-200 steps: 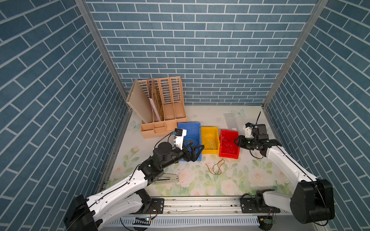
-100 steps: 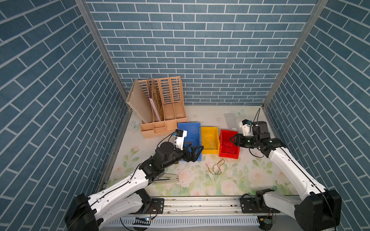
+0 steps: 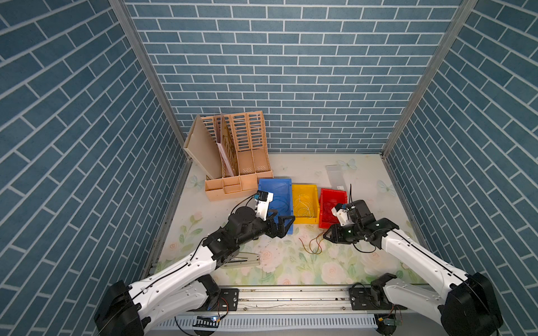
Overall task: Untangle and sort cables by color
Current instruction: Place the cable in the bin, then untie the cable.
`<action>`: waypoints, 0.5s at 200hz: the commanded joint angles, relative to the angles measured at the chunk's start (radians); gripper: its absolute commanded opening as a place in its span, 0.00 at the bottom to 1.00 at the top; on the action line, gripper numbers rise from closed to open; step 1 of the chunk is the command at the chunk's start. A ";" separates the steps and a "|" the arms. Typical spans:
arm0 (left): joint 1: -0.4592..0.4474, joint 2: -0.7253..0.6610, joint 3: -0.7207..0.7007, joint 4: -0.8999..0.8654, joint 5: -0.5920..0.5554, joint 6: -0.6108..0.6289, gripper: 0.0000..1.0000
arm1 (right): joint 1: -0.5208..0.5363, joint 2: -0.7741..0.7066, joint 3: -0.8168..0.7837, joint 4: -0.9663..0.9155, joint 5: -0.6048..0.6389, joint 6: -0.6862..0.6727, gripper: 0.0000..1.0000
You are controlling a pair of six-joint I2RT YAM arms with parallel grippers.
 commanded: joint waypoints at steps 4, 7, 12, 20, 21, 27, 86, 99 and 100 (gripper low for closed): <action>0.006 -0.011 -0.008 -0.009 -0.001 0.014 1.00 | 0.009 -0.008 -0.041 0.061 -0.010 0.040 0.40; 0.006 -0.010 -0.007 -0.008 -0.001 0.014 1.00 | 0.008 -0.005 -0.046 0.067 -0.010 0.042 0.40; 0.006 -0.010 -0.007 -0.009 -0.001 0.014 1.00 | 0.007 -0.001 -0.054 0.075 -0.009 0.044 0.40; 0.006 -0.010 -0.007 -0.009 -0.001 0.013 1.00 | 0.007 0.008 -0.064 0.091 -0.010 0.049 0.40; 0.006 -0.010 -0.008 -0.009 -0.001 0.012 1.00 | 0.007 0.009 -0.066 0.093 -0.010 0.050 0.40; 0.006 -0.010 -0.008 -0.011 -0.001 0.013 1.00 | 0.007 0.014 -0.072 0.104 -0.007 0.053 0.40; 0.006 -0.016 -0.012 -0.021 -0.002 0.012 1.00 | 0.007 0.088 -0.102 0.205 0.042 0.089 0.41; 0.006 -0.022 -0.014 -0.026 -0.005 0.013 1.00 | 0.008 0.105 -0.105 0.223 0.056 0.099 0.41; 0.006 -0.021 -0.013 -0.027 -0.006 0.012 1.00 | 0.008 0.106 -0.106 0.224 0.058 0.101 0.41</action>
